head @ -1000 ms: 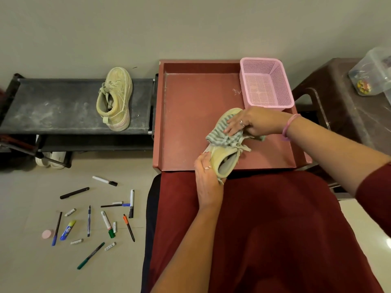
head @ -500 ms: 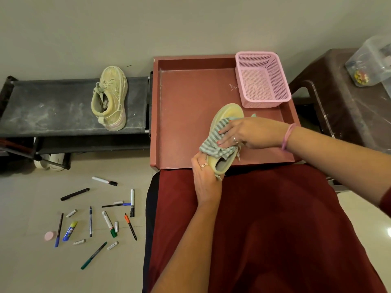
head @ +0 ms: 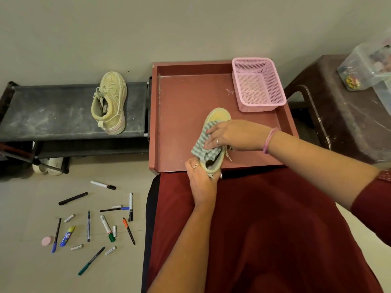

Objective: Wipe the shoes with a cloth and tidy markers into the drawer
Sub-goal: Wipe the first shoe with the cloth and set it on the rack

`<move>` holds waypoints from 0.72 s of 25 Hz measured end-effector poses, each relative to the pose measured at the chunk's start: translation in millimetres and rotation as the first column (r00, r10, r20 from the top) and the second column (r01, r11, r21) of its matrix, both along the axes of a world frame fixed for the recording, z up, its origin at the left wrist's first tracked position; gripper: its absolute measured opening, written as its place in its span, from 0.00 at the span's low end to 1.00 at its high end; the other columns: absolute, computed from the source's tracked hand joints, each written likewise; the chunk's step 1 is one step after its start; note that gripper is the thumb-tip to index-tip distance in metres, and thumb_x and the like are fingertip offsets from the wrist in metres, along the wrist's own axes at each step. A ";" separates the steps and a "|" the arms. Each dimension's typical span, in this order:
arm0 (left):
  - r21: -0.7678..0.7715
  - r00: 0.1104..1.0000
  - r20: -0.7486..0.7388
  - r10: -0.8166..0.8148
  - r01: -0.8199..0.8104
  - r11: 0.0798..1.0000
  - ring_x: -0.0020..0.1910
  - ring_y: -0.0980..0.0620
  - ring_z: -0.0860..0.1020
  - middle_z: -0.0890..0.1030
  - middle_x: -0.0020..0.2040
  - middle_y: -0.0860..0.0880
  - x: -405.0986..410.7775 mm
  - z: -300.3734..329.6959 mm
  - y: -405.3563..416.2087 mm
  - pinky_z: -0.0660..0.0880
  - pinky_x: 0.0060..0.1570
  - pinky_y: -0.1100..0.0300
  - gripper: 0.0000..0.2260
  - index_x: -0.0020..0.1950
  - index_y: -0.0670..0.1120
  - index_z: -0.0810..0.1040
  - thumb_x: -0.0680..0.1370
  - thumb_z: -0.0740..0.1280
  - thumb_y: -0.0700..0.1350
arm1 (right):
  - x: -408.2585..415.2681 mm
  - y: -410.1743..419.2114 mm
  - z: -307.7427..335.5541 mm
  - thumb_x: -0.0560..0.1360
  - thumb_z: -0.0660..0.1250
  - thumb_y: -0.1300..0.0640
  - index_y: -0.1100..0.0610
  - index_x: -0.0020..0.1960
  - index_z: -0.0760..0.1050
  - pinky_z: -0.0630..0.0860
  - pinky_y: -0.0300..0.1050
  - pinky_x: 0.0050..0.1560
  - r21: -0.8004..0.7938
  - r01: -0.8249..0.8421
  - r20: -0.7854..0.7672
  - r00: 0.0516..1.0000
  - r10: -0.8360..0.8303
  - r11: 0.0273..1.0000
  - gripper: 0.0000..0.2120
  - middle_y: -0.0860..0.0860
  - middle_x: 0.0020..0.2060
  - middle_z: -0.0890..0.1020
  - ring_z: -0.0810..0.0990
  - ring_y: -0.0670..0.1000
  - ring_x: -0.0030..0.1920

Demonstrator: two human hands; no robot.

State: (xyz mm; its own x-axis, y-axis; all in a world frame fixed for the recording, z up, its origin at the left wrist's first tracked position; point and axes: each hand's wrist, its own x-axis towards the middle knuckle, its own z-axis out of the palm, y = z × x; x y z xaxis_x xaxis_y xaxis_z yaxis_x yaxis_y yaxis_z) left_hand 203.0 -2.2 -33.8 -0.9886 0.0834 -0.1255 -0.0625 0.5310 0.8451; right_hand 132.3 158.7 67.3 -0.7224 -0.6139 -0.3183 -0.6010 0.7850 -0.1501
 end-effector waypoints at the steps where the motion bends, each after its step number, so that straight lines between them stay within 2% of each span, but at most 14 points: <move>1: 0.007 1.000 0.010 0.001 -0.001 1.000 0.56 0.45 0.74 0.70 0.57 0.45 0.3 -0.3 0.0 0.76 0.54 0.51 0.27 0.62 0.38 0.70 0.68 0.77 0.41 | 0.3 3.4 0.6 0.73 0.60 0.70 0.51 0.68 0.73 0.66 0.45 0.67 0.027 0.018 -0.005 1.000 -0.017 0.999 0.27 0.46 0.66 0.75 0.65 0.50 0.72; 3: 0.055 1.000 0.017 0.023 -0.024 0.998 0.58 0.48 0.74 0.70 0.59 0.47 -0.8 0.1 -1.6 0.75 0.57 0.52 0.28 0.64 0.40 0.70 0.68 0.77 0.41 | -3.4 13.9 9.1 0.71 0.61 0.73 0.53 0.65 0.76 0.65 0.42 0.67 -0.075 0.166 -0.060 0.983 -0.171 0.983 0.27 0.49 0.64 0.78 0.68 0.53 0.70; 5: 0.143 0.999 0.028 0.040 -0.043 0.989 0.60 0.49 0.74 0.72 0.60 0.48 -4.5 0.4 -2.1 0.74 0.60 0.51 0.28 0.65 0.42 0.71 0.69 0.77 0.42 | -2.8 29.6 17.8 0.68 0.61 0.76 0.56 0.62 0.78 0.66 0.44 0.65 -0.308 0.383 -0.119 0.893 -0.435 0.871 0.28 0.52 0.60 0.80 0.72 0.56 0.66; 7: 0.224 1.000 0.008 0.029 -0.030 0.974 0.62 0.51 0.74 0.75 0.62 0.49 -6.3 1.3 -3.2 0.72 0.63 0.51 0.27 0.66 0.44 0.72 0.70 0.76 0.42 | 3.6 46.5 22.1 0.70 0.58 0.75 0.56 0.64 0.76 0.66 0.41 0.66 -0.553 0.550 -0.073 0.716 -0.694 0.626 0.27 0.53 0.62 0.78 0.73 0.54 0.65; 9: 0.300 0.999 0.004 0.054 -0.052 0.952 0.62 0.56 0.75 0.77 0.61 0.52 -5.7 4.4 -4.0 0.73 0.63 0.55 0.25 0.65 0.50 0.73 0.70 0.76 0.41 | 13.1 54.4 19.2 0.72 0.56 0.73 0.56 0.67 0.73 0.69 0.41 0.66 -0.725 0.650 0.188 0.507 -0.841 0.230 0.27 0.52 0.63 0.77 0.74 0.50 0.65; 11: 0.364 0.994 0.045 0.096 -0.106 0.925 0.60 0.60 0.76 0.78 0.59 0.55 -4.9 6.7 -4.9 0.74 0.62 0.59 0.26 0.63 0.56 0.73 0.69 0.76 0.38 | 26.0 52.1 8.8 0.74 0.57 0.72 0.56 0.66 0.73 0.76 0.41 0.58 -0.740 0.642 0.521 0.355 -0.777 -0.203 0.23 0.52 0.58 0.79 0.78 0.49 0.59; 13: 0.403 0.987 0.102 0.126 -0.156 0.902 0.57 0.64 0.76 0.79 0.57 0.58 -4.6 8.1 -7.1 0.73 0.59 0.65 0.27 0.61 0.60 0.73 0.69 0.76 0.37 | 41.9 45.2 -5.3 0.76 0.58 0.71 0.58 0.62 0.75 0.78 0.42 0.53 -0.651 0.574 0.732 0.297 -0.614 -0.498 0.18 0.52 0.52 0.82 0.81 0.49 0.53; 15: 0.421 0.980 0.127 0.151 -0.191 0.887 0.55 0.68 0.76 0.79 0.57 0.58 -5.9 10.5 -10.1 0.72 0.57 0.69 0.27 0.61 0.58 0.73 0.69 0.76 0.37 | 56.1 40.6 -19.6 0.78 0.58 0.69 0.61 0.59 0.77 0.78 0.46 0.57 -0.531 0.513 0.845 0.262 -0.467 -0.674 0.14 0.54 0.53 0.82 0.81 0.53 0.55; 18: 0.443 0.975 0.120 0.188 -0.222 0.869 0.57 0.64 0.77 0.80 0.58 0.55 -7.2 16.5 -14.8 0.74 0.60 0.64 0.25 0.64 0.52 0.74 0.69 0.76 0.38 | 66.3 37.3 -33.8 0.80 0.58 0.66 0.60 0.55 0.78 0.76 0.52 0.62 -0.378 0.452 0.925 0.223 -0.308 -0.808 0.11 0.56 0.55 0.82 0.79 0.56 0.60</move>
State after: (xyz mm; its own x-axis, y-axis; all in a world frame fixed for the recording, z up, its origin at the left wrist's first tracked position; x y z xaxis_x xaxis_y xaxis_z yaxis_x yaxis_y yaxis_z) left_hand 195.8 -17.0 -17.2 -0.9796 -0.0554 -0.1933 -0.1966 0.0625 0.9785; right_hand 198.5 196.0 33.5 -0.7130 0.5589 -0.4233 0.0910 -0.5250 -0.8463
